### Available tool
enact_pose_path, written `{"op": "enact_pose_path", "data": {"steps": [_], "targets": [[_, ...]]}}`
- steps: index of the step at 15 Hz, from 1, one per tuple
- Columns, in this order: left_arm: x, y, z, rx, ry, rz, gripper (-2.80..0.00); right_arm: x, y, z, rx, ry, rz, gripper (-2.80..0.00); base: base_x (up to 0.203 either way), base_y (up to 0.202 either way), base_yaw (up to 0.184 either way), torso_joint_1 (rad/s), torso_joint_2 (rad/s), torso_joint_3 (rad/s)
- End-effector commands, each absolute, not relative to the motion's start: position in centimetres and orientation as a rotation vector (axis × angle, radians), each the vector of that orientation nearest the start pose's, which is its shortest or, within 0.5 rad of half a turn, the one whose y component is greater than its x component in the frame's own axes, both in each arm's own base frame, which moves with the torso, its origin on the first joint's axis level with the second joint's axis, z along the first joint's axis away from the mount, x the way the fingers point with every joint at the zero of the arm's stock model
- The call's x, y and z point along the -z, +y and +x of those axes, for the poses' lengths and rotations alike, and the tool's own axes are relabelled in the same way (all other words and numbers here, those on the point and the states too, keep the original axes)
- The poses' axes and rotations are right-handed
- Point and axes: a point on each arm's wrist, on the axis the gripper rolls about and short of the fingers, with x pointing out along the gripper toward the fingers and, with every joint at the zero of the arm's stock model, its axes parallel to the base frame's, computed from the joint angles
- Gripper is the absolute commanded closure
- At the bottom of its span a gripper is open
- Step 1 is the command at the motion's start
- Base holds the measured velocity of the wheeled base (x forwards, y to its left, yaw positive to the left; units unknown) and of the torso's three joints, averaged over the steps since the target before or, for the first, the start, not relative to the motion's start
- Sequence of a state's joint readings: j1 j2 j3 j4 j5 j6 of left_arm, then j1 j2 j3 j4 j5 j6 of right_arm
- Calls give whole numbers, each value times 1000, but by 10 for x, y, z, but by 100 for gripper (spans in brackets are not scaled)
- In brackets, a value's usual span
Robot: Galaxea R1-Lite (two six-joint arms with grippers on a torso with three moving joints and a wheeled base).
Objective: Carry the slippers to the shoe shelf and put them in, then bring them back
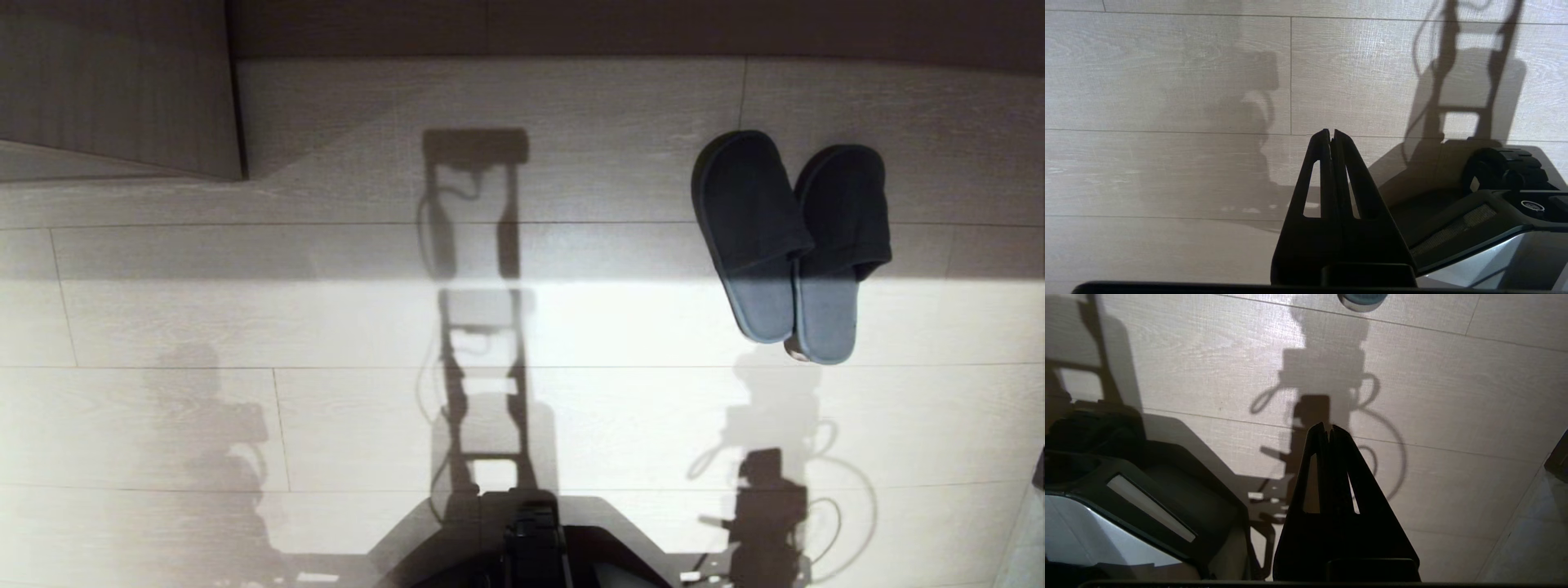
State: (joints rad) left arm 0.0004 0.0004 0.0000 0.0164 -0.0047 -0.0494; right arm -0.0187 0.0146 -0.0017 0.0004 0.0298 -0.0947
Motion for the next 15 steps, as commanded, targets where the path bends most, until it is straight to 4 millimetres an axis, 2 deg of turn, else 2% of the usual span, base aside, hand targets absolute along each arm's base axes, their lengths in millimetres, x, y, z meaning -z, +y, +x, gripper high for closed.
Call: {"op": "enact_pose_path", "data": {"steps": [1,15], "targets": [[-74,0,-23,4,14,-51,0,-75,1,-23,-14,1,-98,0,0,0,0,1,6,88],[-74,0,-23,4,17,-51,0,-75,1,-23,-5,1,-51,0,0,0,0,3,2,195]]}}
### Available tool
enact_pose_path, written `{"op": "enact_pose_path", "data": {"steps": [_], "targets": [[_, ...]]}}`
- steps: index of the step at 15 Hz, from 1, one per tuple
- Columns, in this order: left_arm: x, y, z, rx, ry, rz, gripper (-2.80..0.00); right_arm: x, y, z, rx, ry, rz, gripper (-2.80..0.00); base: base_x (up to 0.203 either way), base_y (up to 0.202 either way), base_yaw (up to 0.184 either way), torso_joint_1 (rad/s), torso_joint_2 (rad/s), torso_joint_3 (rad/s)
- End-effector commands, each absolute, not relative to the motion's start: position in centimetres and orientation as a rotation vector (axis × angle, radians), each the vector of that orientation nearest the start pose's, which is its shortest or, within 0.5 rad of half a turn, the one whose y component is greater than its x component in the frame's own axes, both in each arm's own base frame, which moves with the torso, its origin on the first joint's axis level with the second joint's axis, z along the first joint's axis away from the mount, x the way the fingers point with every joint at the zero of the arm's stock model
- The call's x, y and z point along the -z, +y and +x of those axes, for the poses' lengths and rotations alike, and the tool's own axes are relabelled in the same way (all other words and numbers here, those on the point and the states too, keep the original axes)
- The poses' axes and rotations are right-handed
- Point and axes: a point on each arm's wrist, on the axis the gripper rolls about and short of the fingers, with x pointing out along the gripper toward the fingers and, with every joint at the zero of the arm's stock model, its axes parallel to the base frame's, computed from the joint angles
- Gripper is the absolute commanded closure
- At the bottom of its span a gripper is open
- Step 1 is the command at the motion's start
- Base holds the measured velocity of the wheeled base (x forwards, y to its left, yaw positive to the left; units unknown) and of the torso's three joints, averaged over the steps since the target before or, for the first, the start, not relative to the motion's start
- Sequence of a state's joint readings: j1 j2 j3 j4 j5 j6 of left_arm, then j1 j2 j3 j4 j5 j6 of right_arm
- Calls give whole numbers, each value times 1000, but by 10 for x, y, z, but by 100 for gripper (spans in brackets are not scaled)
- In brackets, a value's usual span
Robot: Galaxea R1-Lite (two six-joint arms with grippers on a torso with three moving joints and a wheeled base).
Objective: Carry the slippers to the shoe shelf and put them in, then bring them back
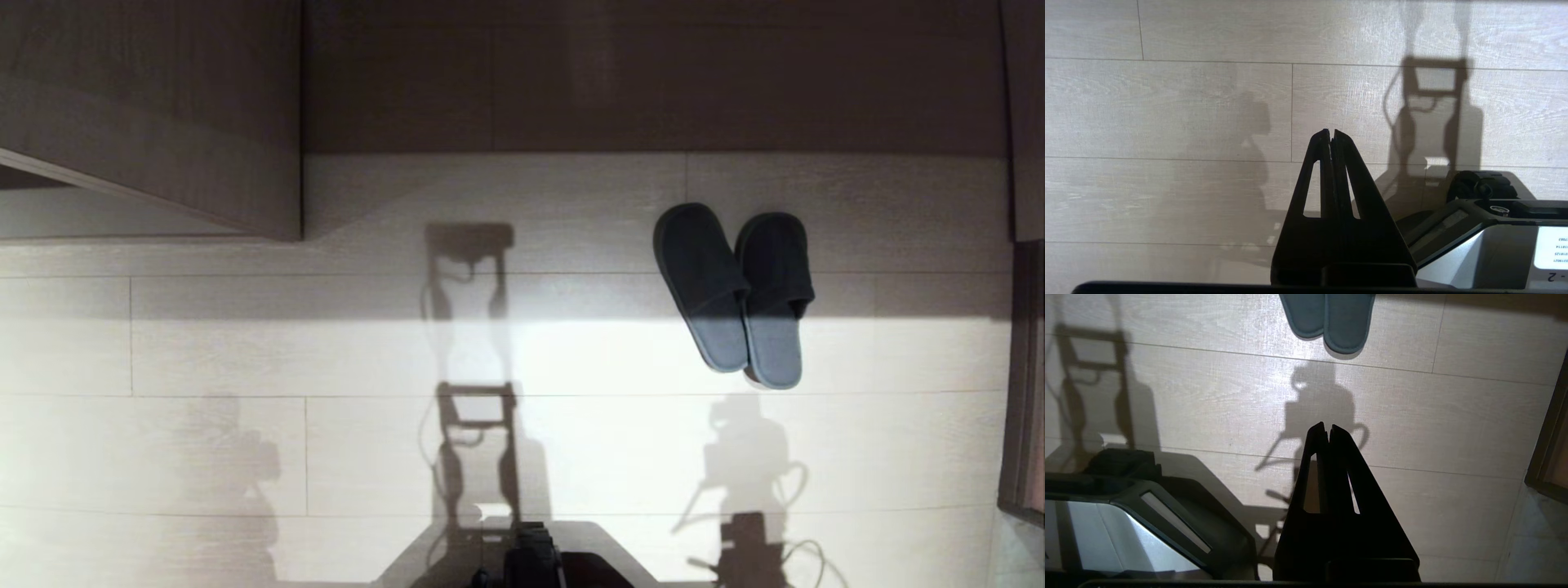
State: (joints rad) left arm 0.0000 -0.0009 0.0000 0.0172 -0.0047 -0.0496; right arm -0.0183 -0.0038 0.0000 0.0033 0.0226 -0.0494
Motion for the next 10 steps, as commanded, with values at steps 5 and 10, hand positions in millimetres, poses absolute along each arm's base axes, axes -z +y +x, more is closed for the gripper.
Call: {"op": "enact_pose_path", "data": {"steps": [5,10], "targets": [[-74,0,-23,3,17,-51,0,-75,1,-23,-5,1,-51,0,0,0,0,3,4,206],[-74,0,-23,5,18,-51,0,-75,1,-23,-5,2,-51,0,0,0,0,3,2,204]]}}
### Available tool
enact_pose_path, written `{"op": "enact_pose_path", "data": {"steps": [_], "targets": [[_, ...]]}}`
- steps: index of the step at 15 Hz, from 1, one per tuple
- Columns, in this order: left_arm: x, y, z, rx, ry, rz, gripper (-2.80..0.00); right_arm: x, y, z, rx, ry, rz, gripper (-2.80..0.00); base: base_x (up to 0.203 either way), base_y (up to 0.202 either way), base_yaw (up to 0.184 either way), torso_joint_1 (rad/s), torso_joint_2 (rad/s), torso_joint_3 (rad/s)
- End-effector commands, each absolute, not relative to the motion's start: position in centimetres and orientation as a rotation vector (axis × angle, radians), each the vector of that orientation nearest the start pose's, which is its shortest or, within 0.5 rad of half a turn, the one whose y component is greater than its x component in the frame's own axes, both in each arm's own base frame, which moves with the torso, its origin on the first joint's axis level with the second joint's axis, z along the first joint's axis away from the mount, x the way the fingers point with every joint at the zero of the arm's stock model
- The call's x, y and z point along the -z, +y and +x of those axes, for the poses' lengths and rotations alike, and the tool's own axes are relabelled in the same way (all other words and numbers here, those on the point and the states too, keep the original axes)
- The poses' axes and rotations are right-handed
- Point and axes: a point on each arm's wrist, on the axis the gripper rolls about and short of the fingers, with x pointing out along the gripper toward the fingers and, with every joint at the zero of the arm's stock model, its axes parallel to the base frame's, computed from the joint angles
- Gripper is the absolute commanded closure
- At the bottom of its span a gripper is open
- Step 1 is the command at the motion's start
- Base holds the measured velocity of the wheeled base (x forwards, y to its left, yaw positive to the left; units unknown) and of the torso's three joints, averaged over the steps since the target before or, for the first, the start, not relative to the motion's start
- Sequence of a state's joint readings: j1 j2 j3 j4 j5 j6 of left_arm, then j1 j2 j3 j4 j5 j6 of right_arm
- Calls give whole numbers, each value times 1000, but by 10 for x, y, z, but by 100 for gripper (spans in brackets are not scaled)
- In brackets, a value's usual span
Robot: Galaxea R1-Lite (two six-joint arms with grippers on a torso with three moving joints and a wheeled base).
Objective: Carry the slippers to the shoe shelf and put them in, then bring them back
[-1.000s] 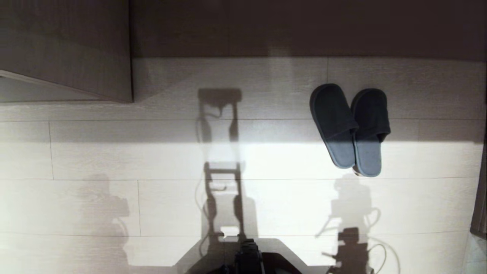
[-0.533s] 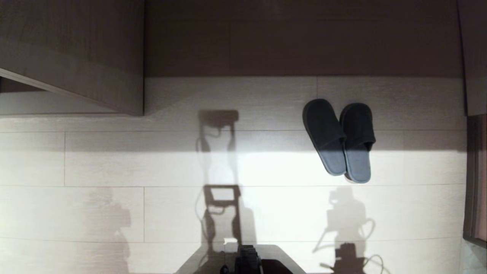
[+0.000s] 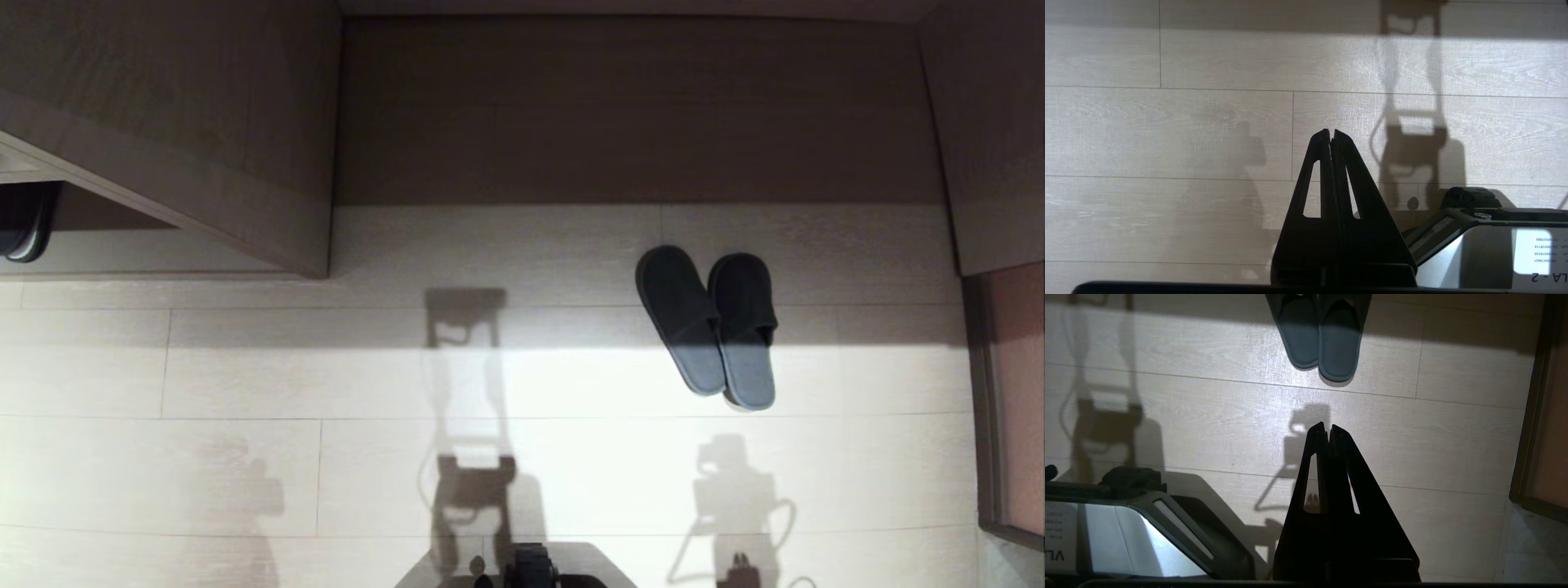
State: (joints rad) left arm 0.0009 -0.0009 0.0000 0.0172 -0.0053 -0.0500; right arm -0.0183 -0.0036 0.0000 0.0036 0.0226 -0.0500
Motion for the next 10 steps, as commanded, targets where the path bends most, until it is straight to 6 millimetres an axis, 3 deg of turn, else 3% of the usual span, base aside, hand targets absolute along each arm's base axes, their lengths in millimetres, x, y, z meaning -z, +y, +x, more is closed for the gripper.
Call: {"op": "enact_pose_path", "data": {"steps": [1,10], "targets": [[-74,0,-23,4,17,-51,0,-75,1,-23,-5,2,-51,0,0,0,0,0,2,203],[-74,0,-23,3,17,-51,0,-75,1,-23,-5,2,-51,0,0,0,0,1,2,200]]}}
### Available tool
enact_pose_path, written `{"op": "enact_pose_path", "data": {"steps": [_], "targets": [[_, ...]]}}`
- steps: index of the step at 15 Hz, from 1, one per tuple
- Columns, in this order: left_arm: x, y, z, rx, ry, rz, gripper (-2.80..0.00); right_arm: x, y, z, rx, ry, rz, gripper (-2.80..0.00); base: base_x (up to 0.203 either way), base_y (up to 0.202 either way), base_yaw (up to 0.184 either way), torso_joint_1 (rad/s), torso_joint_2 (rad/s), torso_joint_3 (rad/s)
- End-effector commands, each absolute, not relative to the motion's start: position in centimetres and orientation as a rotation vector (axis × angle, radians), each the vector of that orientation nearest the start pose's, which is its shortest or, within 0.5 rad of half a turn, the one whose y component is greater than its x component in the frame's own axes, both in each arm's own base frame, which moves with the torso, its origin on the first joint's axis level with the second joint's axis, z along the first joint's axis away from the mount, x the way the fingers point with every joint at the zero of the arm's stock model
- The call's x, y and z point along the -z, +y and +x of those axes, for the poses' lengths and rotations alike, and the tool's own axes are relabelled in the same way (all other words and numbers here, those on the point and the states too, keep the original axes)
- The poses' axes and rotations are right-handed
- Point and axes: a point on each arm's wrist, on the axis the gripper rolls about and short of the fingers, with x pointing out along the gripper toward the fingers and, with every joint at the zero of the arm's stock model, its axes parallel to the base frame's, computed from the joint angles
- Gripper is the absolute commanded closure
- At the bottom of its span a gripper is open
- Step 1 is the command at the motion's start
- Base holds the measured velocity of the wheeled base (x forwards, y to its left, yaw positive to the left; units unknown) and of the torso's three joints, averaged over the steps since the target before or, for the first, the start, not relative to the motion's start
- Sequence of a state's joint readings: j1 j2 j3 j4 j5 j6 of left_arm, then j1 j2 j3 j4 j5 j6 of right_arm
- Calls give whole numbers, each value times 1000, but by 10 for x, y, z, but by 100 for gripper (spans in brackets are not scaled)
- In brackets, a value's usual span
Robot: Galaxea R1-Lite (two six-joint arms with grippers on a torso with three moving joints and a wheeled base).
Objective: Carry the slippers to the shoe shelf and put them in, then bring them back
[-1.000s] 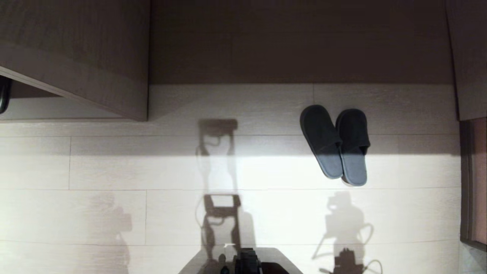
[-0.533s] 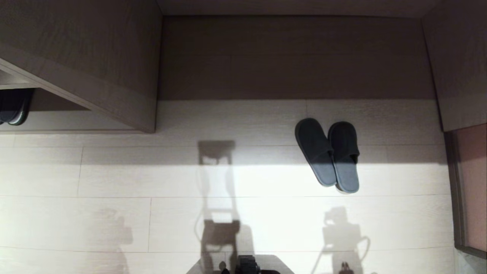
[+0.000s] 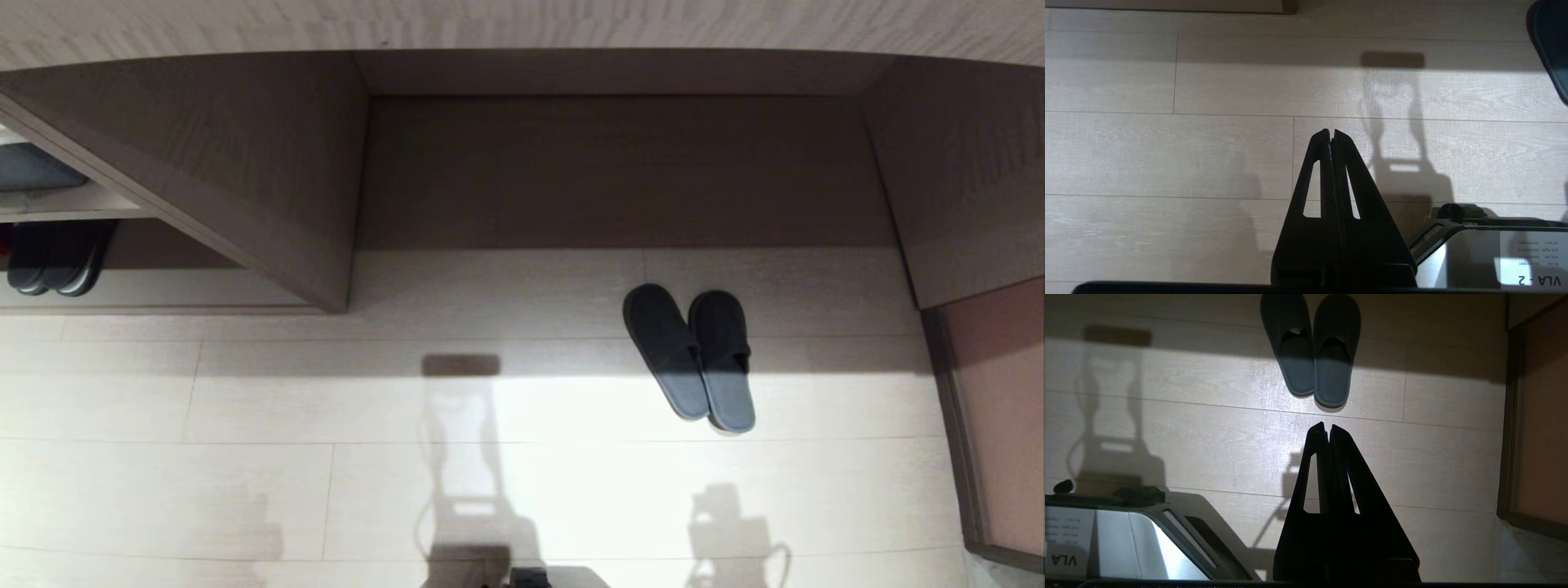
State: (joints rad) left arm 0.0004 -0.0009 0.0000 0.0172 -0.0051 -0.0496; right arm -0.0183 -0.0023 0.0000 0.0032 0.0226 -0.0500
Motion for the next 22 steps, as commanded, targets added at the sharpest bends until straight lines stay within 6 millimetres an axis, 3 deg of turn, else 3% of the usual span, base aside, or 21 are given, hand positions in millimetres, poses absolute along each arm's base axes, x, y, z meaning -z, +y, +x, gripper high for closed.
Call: {"op": "enact_pose_path", "data": {"steps": [1,22], "targets": [[-74,0,-23,4,17,-51,0,-75,1,-23,-5,2,-51,0,0,0,0,-5,9,202],[-74,0,-23,3,17,-51,0,-75,1,-23,-5,1,-51,0,0,0,0,3,3,202]]}}
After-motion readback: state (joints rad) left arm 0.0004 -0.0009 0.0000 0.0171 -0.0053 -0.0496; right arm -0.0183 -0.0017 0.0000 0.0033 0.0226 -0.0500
